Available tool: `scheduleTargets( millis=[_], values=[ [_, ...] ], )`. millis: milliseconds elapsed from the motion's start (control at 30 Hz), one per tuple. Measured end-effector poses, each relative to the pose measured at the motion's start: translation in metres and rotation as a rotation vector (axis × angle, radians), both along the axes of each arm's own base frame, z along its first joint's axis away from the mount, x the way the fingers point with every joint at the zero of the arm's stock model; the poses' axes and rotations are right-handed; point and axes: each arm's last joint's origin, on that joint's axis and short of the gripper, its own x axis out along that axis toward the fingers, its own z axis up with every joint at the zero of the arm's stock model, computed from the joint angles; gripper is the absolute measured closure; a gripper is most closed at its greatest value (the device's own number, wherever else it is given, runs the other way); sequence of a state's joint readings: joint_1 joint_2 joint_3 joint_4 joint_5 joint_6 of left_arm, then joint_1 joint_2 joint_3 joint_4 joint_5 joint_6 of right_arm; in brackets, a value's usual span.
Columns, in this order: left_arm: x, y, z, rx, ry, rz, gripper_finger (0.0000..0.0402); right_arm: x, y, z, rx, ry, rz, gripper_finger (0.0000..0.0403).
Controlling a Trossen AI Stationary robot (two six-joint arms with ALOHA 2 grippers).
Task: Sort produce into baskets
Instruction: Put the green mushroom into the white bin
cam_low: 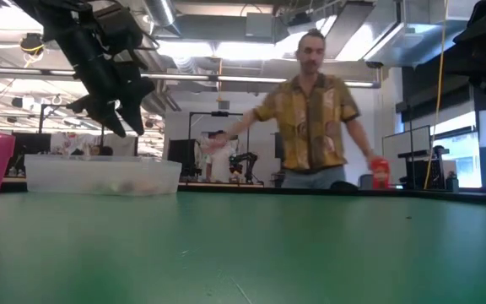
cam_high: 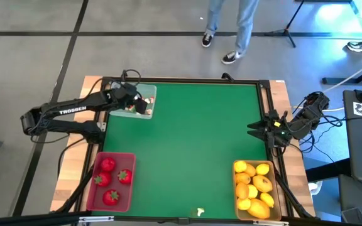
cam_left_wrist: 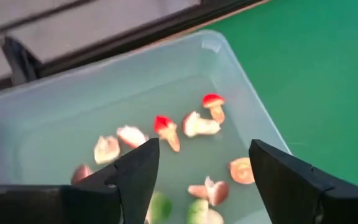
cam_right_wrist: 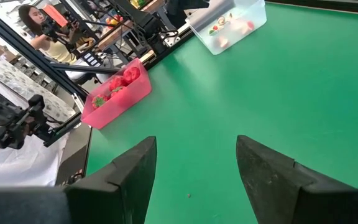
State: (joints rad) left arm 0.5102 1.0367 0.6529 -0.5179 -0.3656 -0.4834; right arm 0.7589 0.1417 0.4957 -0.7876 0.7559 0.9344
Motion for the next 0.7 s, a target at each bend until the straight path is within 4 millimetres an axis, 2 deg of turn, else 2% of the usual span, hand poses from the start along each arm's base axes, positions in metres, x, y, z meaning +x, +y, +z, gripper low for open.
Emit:
scheduleTargets(
  millis=[233, 533, 600, 700],
  values=[
    [-0.003, -0.003, -0.003, -0.065, -0.021, 0.086, 0.0155, 0.0, 0.0, 0.0, 0.0, 0.0, 0.0, 0.0182],
    [-0.002, -0.002, -0.002, -0.053, -0.033, 0.079, 0.0155, 0.0, 0.0, -0.001, -0.004, 0.013, 0.007, 0.0182],
    [0.001, -0.004, -0.001, -0.057, -0.052, 0.041, 0.0155, 0.0, 0.0, -0.001, 0.01, 0.013, 0.003, 0.0182],
    [0.01, -0.013, 0.0, -0.114, -0.1, -0.126, 0.0155, -0.001, 0.0, -0.002, 0.009, 0.018, 0.007, 0.0182]
  ],
)
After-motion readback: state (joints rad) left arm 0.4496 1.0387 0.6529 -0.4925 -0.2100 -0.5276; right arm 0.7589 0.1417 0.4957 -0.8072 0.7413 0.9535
